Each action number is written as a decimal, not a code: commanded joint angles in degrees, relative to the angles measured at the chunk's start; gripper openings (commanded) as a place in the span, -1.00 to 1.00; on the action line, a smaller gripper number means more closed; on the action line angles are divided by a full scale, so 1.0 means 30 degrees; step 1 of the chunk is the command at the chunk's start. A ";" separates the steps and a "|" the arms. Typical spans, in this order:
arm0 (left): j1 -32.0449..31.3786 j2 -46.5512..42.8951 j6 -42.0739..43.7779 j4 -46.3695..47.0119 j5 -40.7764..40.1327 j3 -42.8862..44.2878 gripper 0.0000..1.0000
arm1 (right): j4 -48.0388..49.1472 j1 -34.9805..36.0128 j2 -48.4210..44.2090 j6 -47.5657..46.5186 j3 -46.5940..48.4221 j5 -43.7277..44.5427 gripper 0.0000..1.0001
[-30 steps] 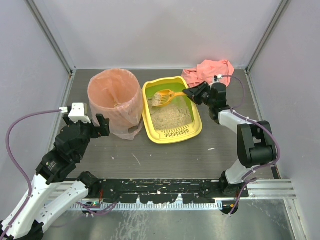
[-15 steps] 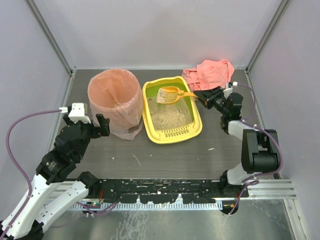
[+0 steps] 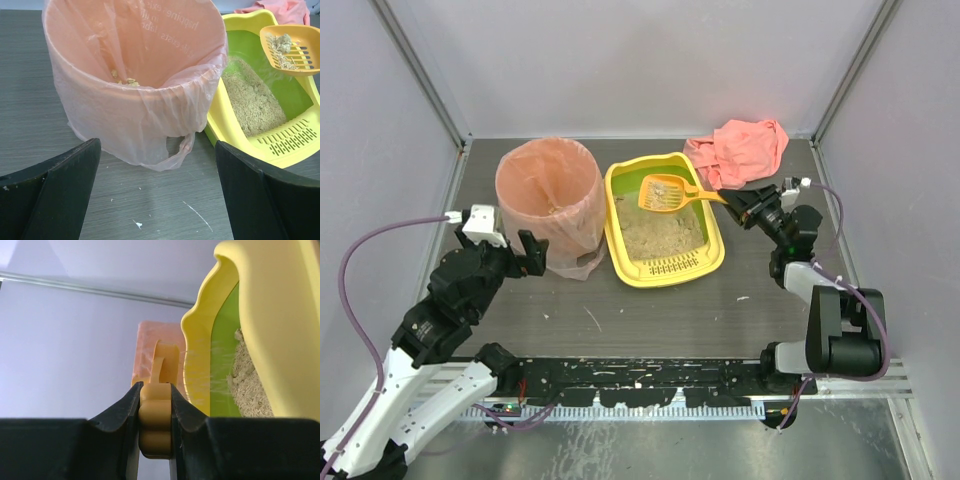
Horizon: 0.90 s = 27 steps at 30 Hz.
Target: Clean the litter box
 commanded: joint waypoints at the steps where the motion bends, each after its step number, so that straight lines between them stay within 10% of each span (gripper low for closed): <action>1: 0.0061 0.0338 -0.0112 0.1352 0.0755 0.0779 0.96 | 0.0203 -0.0387 -0.0636 -0.0177 -0.0153 -0.0141 -0.99; 27: 0.0061 0.0959 -0.0594 0.1603 0.0540 0.0433 0.96 | -0.0149 0.0728 -0.0321 -0.1241 -0.0112 -0.0090 -0.99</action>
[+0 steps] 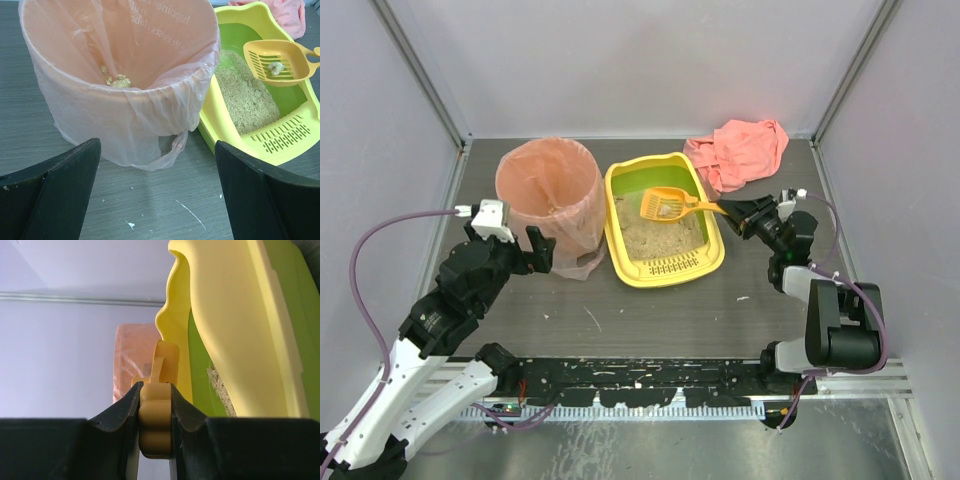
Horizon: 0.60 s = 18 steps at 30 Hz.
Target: Clean the litter box
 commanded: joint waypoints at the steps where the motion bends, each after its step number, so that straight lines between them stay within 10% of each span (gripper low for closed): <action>1: 0.0073 -0.0148 -0.0134 0.1187 -0.0268 0.0336 0.96 | -0.0160 0.0280 -0.1247 -0.1173 0.0825 -0.0001 -0.99; 18: 0.0057 -0.0291 -0.0370 0.0970 -0.0378 0.0245 0.96 | -0.1389 -0.0882 -0.3000 -0.0938 -0.0326 0.0530 -0.99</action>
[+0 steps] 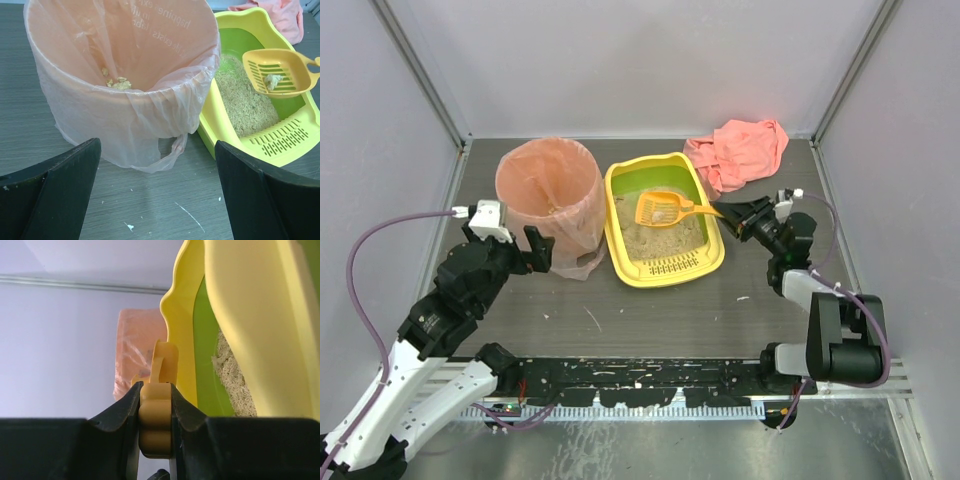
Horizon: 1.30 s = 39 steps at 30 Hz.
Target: Clean the litter box
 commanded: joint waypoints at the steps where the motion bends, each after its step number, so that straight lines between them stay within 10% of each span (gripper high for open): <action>1: 0.0065 -0.0157 -0.0215 0.0714 -0.0286 0.0411 0.96 | -0.0609 -0.1500 -0.2086 -0.0309 -0.0504 0.0842 -0.99; 24: 0.0059 -0.3790 -0.1299 -0.0076 -0.3758 -0.0764 0.96 | -0.7500 0.3846 -0.2568 -0.1959 0.9618 0.4318 -0.99; 39: 0.0046 -0.4661 -0.1813 -0.1358 -0.3506 -0.0906 0.96 | -1.4022 1.0611 0.5080 -1.2212 2.1604 0.7366 -0.99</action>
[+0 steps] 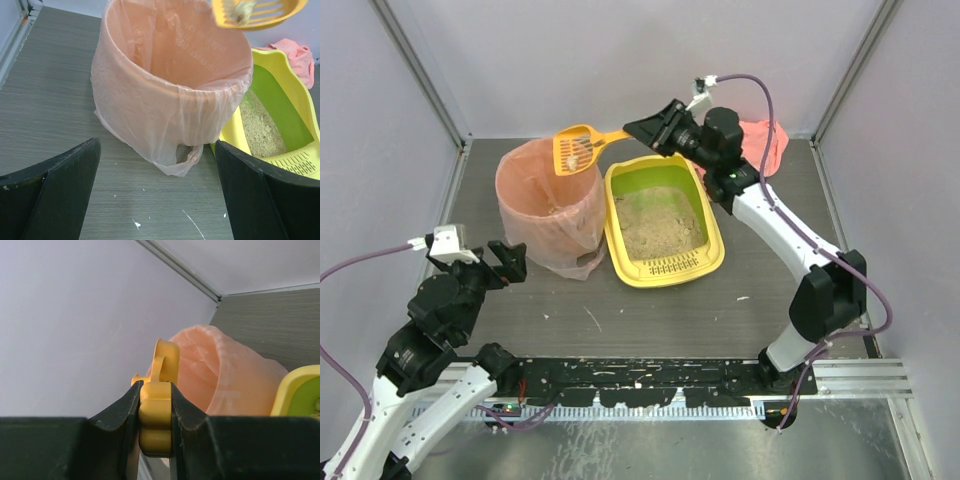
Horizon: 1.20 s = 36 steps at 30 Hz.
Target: Clean the litter box
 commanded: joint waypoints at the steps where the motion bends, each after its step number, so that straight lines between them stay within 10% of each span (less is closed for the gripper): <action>1: 0.0046 -0.0608 -0.0579 0.0066 -0.0148 -0.0115 0.96 | -0.1917 0.0723 0.0515 -0.4889 0.2743 0.1510 -0.99; 19: 0.0053 -0.0202 -0.0932 0.0093 0.0240 -0.0222 0.96 | -0.5168 0.6387 0.0933 -2.0896 0.7084 0.5179 -0.99; 31: 0.0069 0.0092 -0.0821 0.0203 0.0214 -0.0111 0.96 | -0.3976 0.6773 -0.1024 -2.1104 0.6014 0.6116 -0.99; 36: 0.0046 0.0125 -0.0615 0.0459 0.0064 -0.0065 0.96 | -0.4994 0.6773 -0.3633 -2.0564 0.4716 1.0792 -0.99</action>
